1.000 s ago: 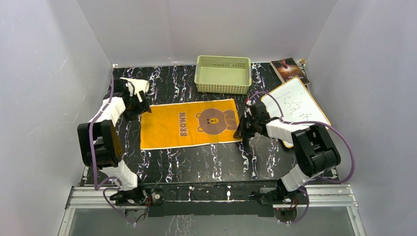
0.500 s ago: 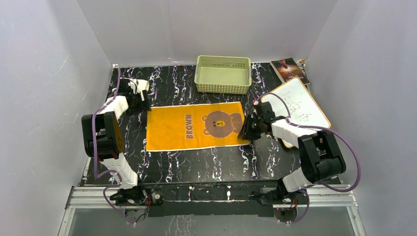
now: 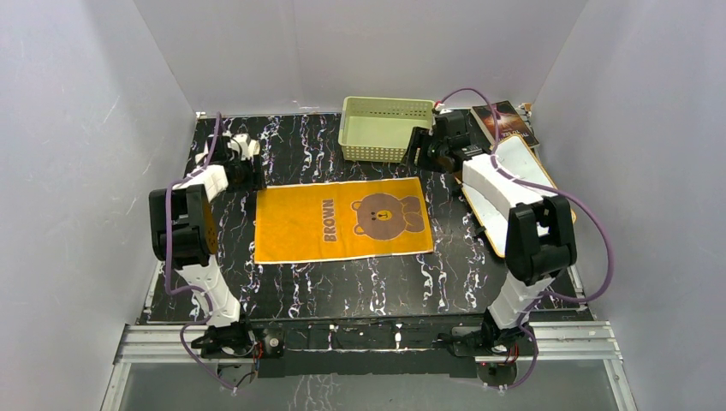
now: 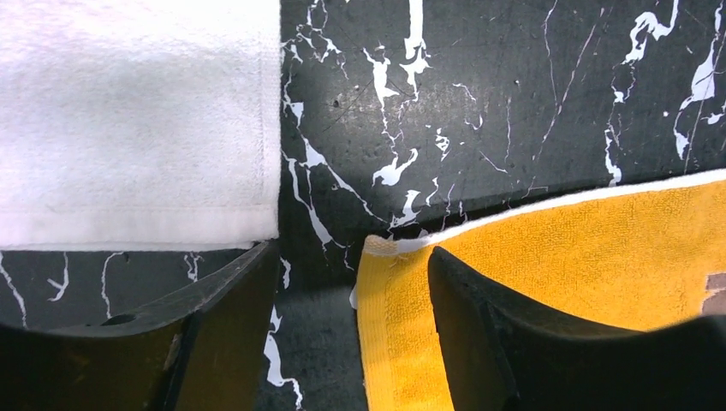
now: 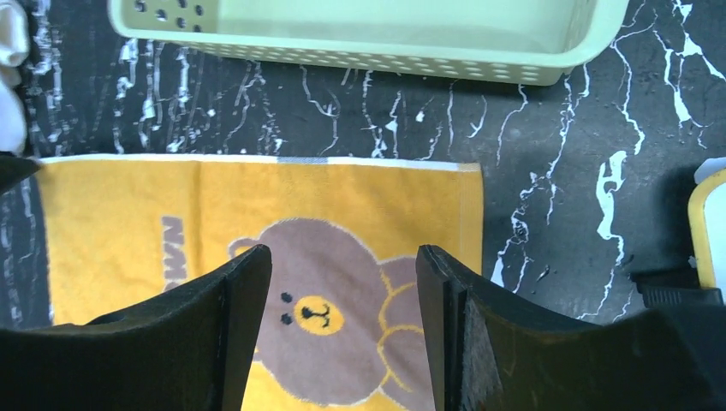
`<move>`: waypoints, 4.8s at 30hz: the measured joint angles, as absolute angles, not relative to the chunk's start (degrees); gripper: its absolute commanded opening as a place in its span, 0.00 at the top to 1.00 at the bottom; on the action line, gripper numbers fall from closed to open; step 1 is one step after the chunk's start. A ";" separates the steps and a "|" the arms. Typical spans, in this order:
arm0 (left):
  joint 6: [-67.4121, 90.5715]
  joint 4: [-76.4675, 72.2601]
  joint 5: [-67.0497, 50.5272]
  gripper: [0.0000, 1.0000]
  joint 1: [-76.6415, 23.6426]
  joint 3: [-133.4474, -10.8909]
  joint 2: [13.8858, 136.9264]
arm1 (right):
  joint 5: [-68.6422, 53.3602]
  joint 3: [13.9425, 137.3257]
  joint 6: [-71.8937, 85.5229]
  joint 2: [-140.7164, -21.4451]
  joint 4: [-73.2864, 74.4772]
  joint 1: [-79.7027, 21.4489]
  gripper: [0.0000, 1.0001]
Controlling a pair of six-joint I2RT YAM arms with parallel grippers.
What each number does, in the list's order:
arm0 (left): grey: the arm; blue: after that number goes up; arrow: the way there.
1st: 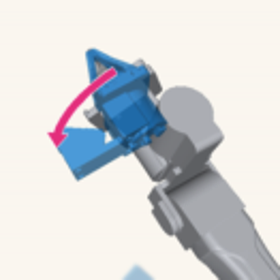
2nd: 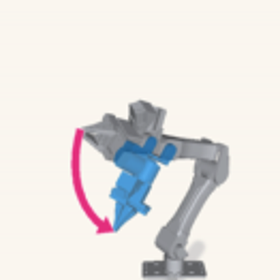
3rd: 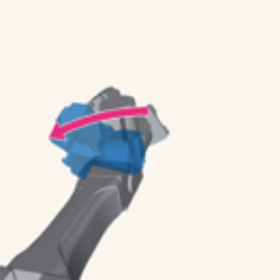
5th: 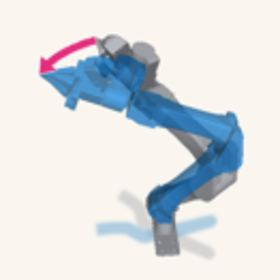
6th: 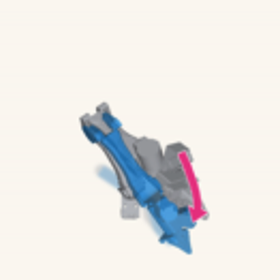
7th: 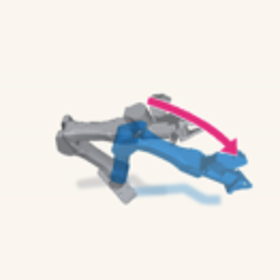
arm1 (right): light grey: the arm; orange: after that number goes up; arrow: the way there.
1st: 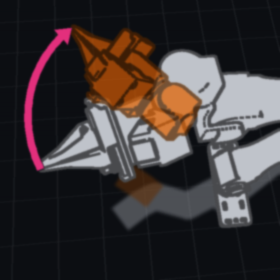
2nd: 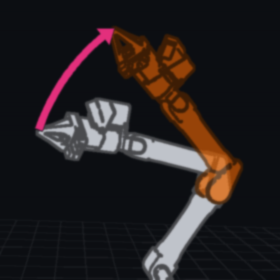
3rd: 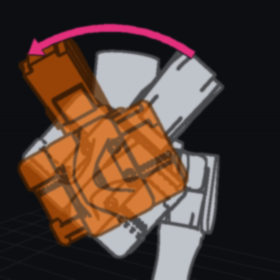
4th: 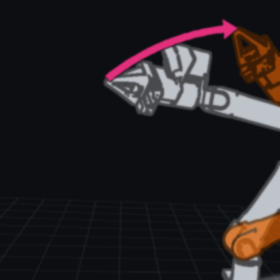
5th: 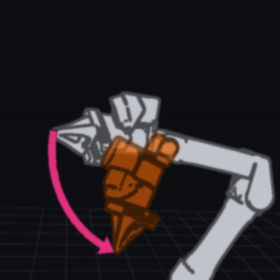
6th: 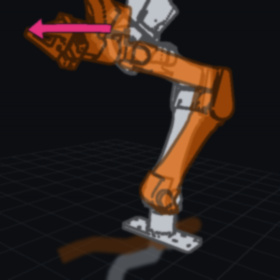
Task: Roll the towels
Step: Fold the towel at the center of the board.
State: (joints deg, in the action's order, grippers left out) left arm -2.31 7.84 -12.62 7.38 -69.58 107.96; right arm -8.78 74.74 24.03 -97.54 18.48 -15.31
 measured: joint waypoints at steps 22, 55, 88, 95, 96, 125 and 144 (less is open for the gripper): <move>-8.16 5.48 -4.67 1.00 0.23 -74.39 114.26 | 2.79 82.81 17.37 -112.68 25.50 -15.31 0.37; -7.86 5.58 -5.34 1.00 0.25 -74.39 114.24 | 9.08 84.53 8.23 -120.49 18.04 -20.56 1.00; 2.24 -2.07 -14.09 1.00 3.44 -52.53 87.74 | 8.62 54.54 16.21 -86.19 6.24 -16.84 1.00; 6.81 -2.83 -14.17 1.00 3.60 -43.86 81.21 | 5.69 47.66 18.44 -81.17 7.46 -16.75 1.00; 7.40 -2.42 -14.17 1.00 3.60 -42.78 81.01 | 5.10 46.46 18.63 -80.51 7.57 -16.75 1.00; 9.17 13.61 -20.43 0.31 5.39 -55.09 96.84 | 1.98 40.97 22.81 -68.73 6.13 -16.82 0.28; 7.75 17.06 -32.12 1.00 7.64 -52.97 99.44 | -1.56 43.00 22.57 -68.05 5.63 -16.86 0.27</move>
